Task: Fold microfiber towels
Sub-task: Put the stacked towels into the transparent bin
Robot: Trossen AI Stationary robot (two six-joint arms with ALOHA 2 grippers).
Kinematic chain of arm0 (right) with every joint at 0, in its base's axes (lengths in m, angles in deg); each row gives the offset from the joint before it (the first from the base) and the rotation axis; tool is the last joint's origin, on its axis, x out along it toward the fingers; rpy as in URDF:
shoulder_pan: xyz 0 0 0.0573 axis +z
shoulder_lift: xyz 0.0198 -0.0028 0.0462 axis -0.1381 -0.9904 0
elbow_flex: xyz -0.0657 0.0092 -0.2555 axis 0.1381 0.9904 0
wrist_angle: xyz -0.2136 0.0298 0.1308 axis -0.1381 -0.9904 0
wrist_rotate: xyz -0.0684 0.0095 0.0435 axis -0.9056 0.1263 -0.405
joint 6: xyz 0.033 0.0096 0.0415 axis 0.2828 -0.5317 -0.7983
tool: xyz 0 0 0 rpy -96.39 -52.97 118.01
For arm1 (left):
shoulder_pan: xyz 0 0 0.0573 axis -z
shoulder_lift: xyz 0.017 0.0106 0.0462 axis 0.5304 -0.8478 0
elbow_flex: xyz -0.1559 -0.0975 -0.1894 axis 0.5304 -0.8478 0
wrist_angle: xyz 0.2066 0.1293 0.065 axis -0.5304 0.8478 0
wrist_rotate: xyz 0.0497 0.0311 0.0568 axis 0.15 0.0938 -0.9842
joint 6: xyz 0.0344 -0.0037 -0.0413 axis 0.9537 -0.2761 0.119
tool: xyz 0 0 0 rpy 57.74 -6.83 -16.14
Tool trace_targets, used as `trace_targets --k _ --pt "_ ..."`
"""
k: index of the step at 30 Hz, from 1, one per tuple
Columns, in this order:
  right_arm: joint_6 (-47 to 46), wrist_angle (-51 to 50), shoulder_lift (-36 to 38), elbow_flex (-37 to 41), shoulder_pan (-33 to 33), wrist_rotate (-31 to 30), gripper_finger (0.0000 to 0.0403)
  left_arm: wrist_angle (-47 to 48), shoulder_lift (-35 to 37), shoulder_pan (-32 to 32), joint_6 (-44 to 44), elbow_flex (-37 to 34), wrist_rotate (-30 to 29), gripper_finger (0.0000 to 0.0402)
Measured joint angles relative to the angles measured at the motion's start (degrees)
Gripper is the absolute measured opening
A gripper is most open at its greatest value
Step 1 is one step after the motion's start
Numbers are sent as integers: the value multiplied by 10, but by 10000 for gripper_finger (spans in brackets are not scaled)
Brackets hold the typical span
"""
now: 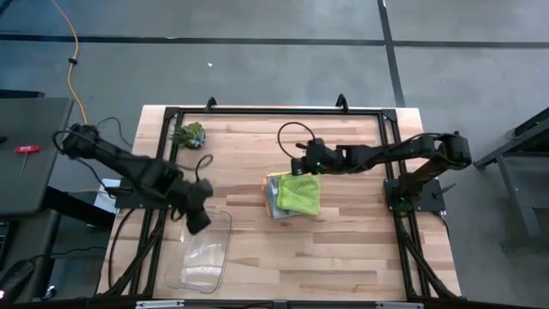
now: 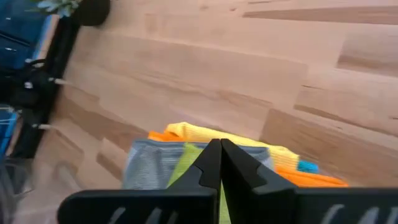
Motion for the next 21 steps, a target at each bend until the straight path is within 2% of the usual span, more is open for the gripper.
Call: trace_targets --k 5,11,18,21 --pt "0 -28 0 0 0 -2 0 -4 -76 66 -118 0 -30 0" --pt "0 -49 0 0 -3 -11 0 -5 -171 59 -195 0 -85 0" --pt "15 -48 0 -1 -15 -12 0 -79 -209 22 -183 0 -109 0" --pt "15 -49 0 -1 -19 -10 0 -70 -213 7 -182 0 -130 0"
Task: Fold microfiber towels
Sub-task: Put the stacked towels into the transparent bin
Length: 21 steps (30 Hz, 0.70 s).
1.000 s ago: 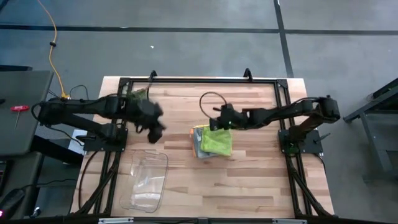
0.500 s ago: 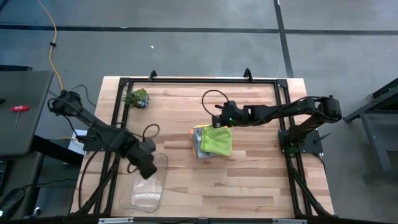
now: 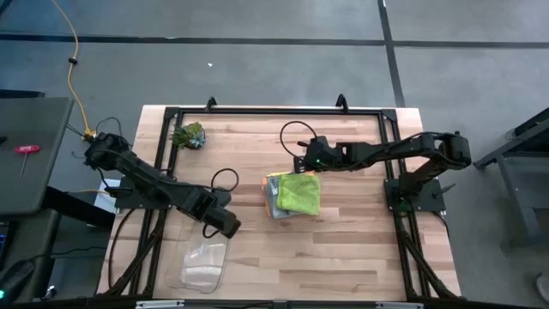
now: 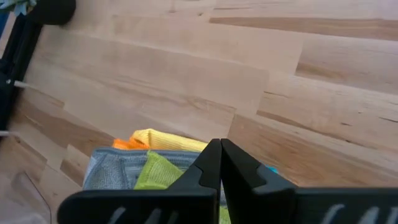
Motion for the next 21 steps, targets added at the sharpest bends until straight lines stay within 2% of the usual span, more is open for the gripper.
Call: trace_targets --k 8,13,16,21 --pt "0 -3 0 0 0 4 0 96 4 -33 16 0 -34 0" --pt "21 -8 5 0 -6 12 0 112 13 -57 51 0 -43 0" --pt "26 -38 30 0 -16 18 0 113 45 -74 80 0 -36 0" --pt "33 -172 110 0 -23 23 15 112 143 -86 101 0 -34 0"
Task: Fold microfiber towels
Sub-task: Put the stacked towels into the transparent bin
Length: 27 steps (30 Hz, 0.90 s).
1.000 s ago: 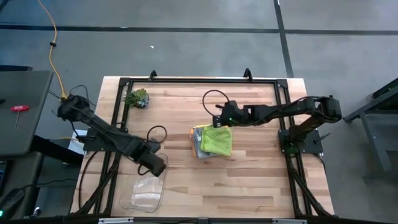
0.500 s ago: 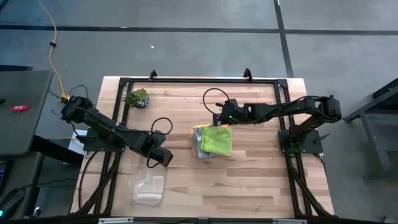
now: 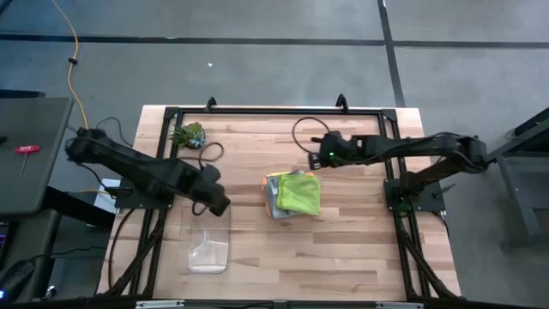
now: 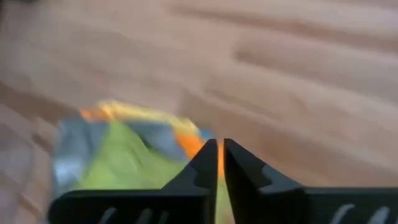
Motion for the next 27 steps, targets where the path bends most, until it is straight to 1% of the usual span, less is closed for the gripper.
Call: trace_targets --k 2,4,6,7,9,10,12,15,18,20,24,27 --pt "1 -71 27 0 3 22 38 -3 39 -3 0 0 -10 0" --pt "0 -139 44 1 10 47 73 -6 67 -10 0 0 -20 0" --pt "-20 -172 61 19 21 76 116 -10 81 -20 2 0 -27 0" --pt "-30 -171 68 34 29 90 139 -14 83 -26 6 0 -26 0" --pt "-58 -135 84 77 44 118 183 -31 82 -39 18 0 -22 0" --pt "-76 -102 94 103 51 132 202 -47 77 -45 23 0 -18 0" --pt "-113 -18 112 154 60 154 237 -85 65 -60 41 0 -4 0" --pt "-159 135 133 218 67 154 272 -168 38 -88 74 0 28 0" --pt "-180 240 129 264 70 151 288 -210 -2 -116 103 16 53 0" --pt "-182 263 115 281 70 150 291 -219 -38 -130 127 42 55 0" --pt "-173 285 76 290 68 144 291 -219 -112 -151 181 105 54 0" --pt "-158 351 43 290 68 146 291 -218 -168 -159 213 142 56 0"
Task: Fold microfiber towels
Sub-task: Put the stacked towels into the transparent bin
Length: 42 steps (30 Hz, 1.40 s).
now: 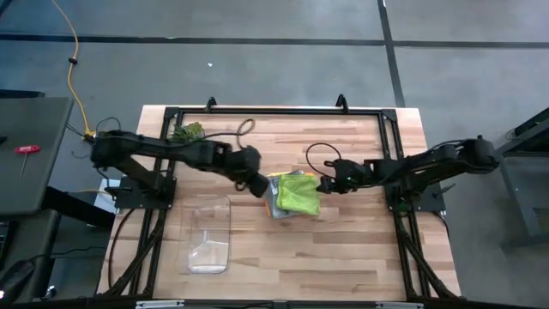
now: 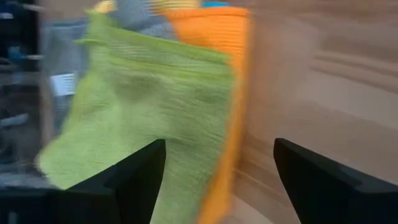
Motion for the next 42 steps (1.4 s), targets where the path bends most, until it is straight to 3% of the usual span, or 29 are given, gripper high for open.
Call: trace_targets --k 11,22,29,35,42 --pt "9 129 -120 -1 2 20 291 -39 -135 5 70 39 22 0" --pt "0 180 -148 -2 8 35 291 -47 -232 18 100 39 46 0" --pt "-45 289 -230 -16 24 39 291 -53 -269 19 103 39 56 0" --pt "-40 293 -294 -79 33 44 291 -58 -271 19 112 40 63 0" --pt "-31 284 -307 -102 31 35 285 -58 -272 18 112 40 63 0"
